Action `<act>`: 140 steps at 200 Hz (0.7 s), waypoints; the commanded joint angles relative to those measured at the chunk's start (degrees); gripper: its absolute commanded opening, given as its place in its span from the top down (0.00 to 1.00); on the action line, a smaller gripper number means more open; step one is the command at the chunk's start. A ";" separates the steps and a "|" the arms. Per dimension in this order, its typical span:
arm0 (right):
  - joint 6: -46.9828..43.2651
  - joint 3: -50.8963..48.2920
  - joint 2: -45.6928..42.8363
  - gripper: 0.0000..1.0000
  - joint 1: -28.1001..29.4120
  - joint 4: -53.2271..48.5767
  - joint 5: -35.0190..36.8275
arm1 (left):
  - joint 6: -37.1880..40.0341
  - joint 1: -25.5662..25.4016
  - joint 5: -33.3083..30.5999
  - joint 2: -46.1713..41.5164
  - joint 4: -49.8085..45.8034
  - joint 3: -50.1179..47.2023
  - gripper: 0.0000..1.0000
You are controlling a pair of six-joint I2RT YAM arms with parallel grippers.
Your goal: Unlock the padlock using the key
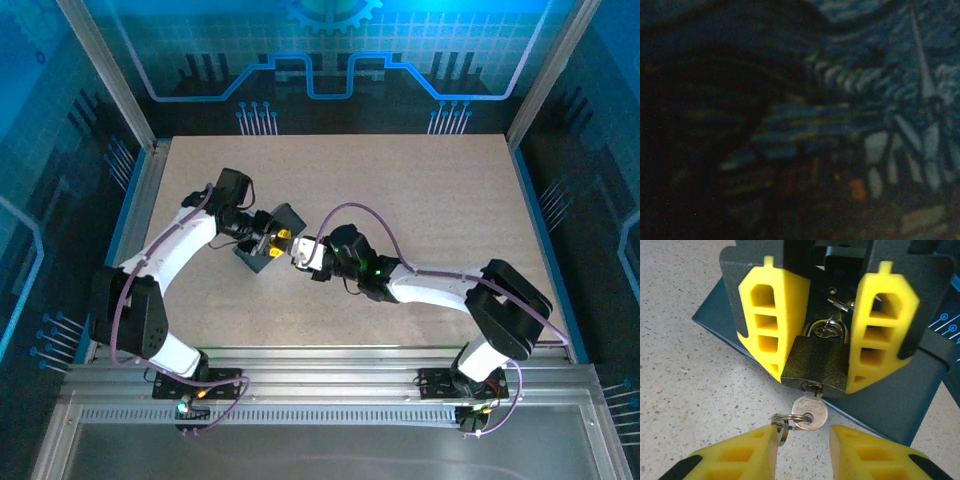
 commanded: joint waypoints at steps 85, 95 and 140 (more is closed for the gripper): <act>-2.40 -0.42 3.21 0.73 2.89 10.39 9.05 | 0.98 -0.37 0.56 -0.12 -0.90 1.84 0.92; -2.77 -0.28 3.44 0.74 3.15 10.31 9.53 | 0.88 -0.37 0.60 -0.06 -0.81 1.80 0.92; -5.20 -0.14 3.59 0.74 5.52 12.54 13.48 | 0.98 -0.45 0.71 0.02 -0.38 1.53 0.92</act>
